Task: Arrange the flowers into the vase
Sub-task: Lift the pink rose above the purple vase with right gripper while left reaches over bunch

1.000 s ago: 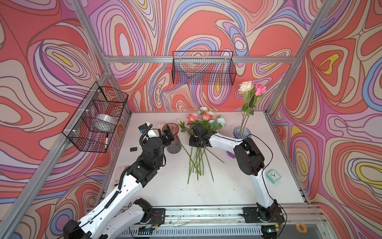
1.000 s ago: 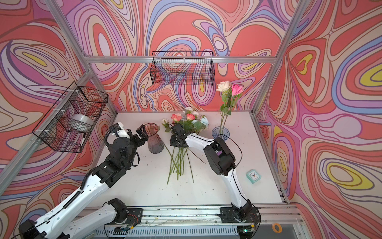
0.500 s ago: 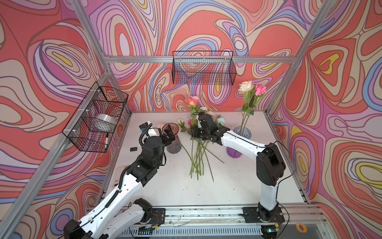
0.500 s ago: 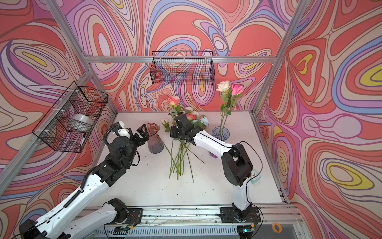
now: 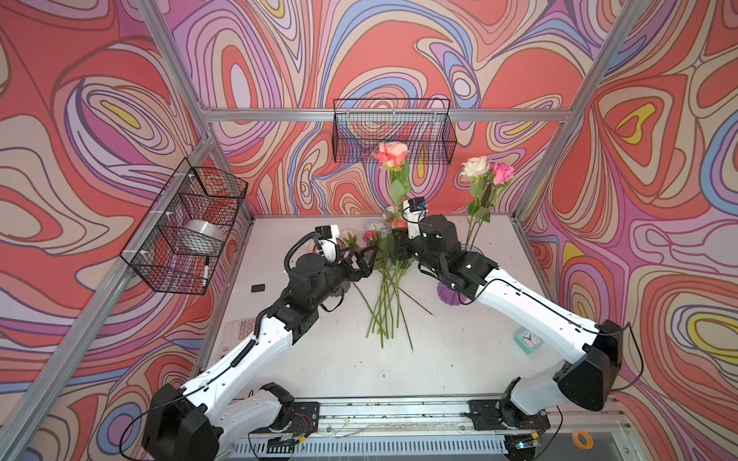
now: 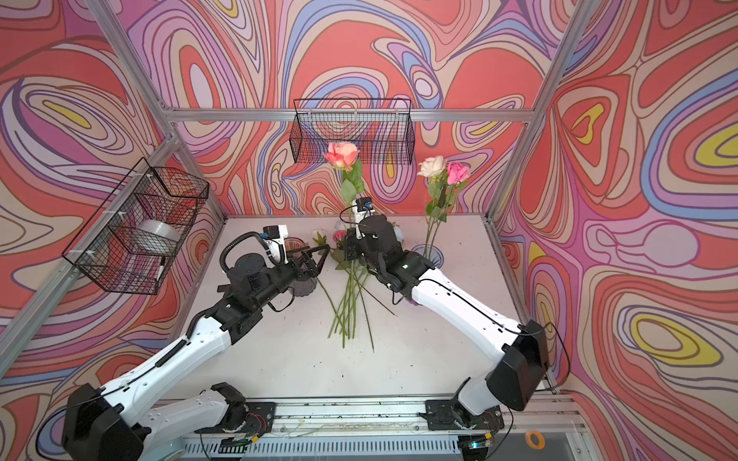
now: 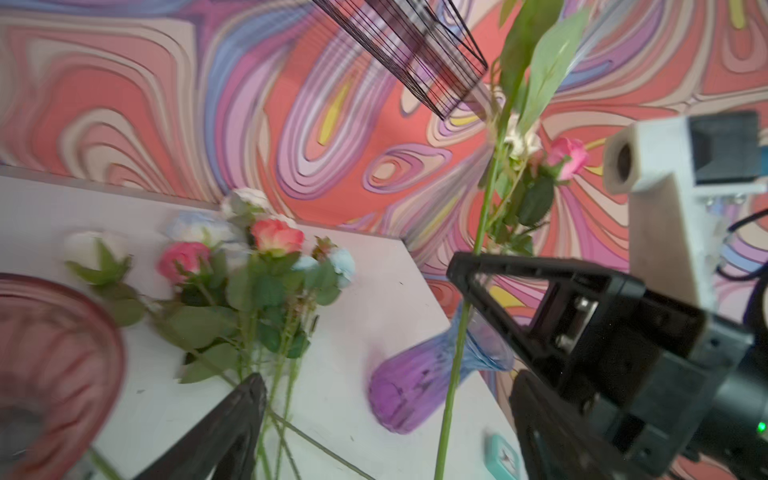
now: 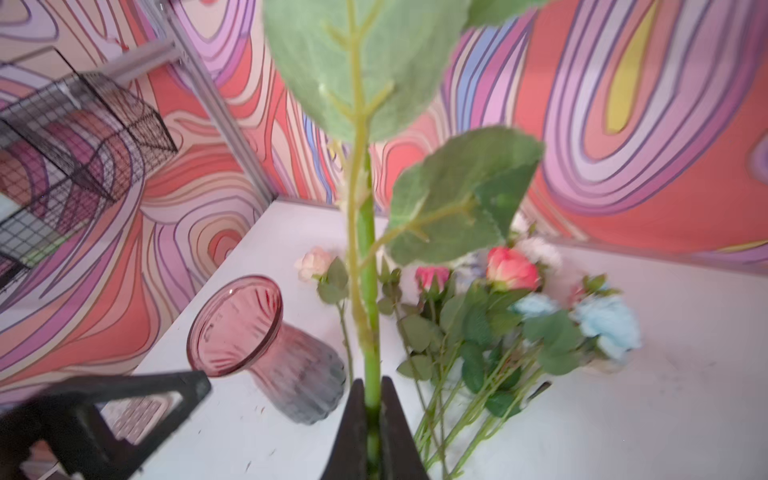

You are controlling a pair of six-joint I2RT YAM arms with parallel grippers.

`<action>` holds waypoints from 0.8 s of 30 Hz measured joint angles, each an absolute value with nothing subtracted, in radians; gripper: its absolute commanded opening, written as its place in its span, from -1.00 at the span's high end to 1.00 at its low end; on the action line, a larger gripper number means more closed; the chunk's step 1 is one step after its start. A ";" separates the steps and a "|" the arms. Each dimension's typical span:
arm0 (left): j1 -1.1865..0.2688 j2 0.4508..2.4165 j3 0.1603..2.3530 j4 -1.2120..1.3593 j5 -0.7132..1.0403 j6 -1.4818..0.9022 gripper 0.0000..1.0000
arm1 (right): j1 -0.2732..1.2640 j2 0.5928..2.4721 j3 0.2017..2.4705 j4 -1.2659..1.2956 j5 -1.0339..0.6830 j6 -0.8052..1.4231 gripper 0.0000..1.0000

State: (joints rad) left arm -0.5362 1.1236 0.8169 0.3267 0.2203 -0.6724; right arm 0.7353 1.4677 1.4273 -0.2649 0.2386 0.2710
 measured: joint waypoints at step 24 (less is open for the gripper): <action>-0.805 1.402 0.916 0.400 0.692 -0.745 -0.71 | 0.729 1.326 1.447 0.120 0.681 -0.285 1.00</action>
State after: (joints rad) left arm -0.8055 1.4025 0.9165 0.4000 0.6922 -0.7448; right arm 0.7288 1.3258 1.4467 0.1204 0.6811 -0.2852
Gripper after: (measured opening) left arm 0.856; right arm 0.050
